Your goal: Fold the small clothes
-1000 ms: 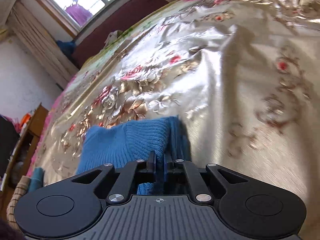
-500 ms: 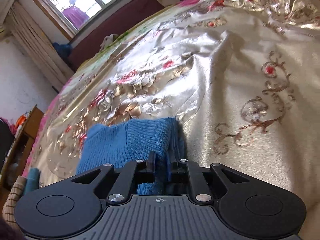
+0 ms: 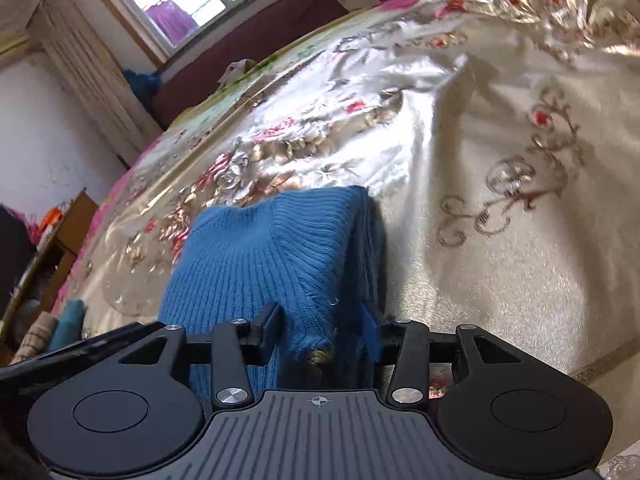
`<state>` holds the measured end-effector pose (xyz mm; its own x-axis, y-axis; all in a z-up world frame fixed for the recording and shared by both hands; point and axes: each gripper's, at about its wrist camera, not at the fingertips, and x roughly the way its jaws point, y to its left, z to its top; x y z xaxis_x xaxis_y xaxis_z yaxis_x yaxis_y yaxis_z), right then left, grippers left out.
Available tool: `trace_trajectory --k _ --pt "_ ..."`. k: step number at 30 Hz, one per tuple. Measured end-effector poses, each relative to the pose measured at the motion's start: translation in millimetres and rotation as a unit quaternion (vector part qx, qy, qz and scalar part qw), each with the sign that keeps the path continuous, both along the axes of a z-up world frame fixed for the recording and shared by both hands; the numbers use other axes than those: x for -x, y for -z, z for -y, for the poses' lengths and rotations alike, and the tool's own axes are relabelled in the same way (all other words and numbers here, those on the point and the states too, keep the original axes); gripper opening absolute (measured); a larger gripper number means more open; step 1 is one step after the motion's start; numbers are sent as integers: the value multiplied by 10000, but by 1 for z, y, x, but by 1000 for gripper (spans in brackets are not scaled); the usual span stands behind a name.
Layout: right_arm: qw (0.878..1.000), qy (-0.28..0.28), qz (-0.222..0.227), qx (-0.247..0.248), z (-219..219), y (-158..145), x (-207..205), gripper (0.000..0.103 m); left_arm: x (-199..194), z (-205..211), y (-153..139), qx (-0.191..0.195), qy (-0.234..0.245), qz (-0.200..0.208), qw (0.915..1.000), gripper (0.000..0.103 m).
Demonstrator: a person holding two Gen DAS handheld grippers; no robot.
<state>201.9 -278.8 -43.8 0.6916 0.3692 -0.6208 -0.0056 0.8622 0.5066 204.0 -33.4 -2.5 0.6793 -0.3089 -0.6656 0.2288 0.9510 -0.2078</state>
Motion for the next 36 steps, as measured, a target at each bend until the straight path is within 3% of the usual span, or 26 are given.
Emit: trace_trajectory --k 4,9,11,16,21,26,31,36 --pt "9999 113 -72 -99 6 8 1 45 -14 0 13 85 -49 -242 9997 66" --pt "9986 175 -264 -434 13 23 2 46 -32 2 34 189 -7 -568 9982 82" --pt "9979 162 -297 -546 14 26 3 46 -34 3 35 212 12 -583 9981 83" --pt "9948 72 -433 -919 10 32 0 45 -29 5 33 228 165 -490 9984 70" --pt "9943 -134 -464 -953 -4 30 2 42 -18 -5 29 299 102 -543 9980 62" --pt "9936 -535 -479 -871 -33 25 11 42 10 -26 24 144 -82 -524 9985 61" --pt "9908 -966 -541 -782 -59 23 22 42 35 -61 25 260 -338 -633 9971 62" --pt "9944 -675 -537 -604 -49 10 26 43 37 -62 10 85 -416 -388 9983 62"
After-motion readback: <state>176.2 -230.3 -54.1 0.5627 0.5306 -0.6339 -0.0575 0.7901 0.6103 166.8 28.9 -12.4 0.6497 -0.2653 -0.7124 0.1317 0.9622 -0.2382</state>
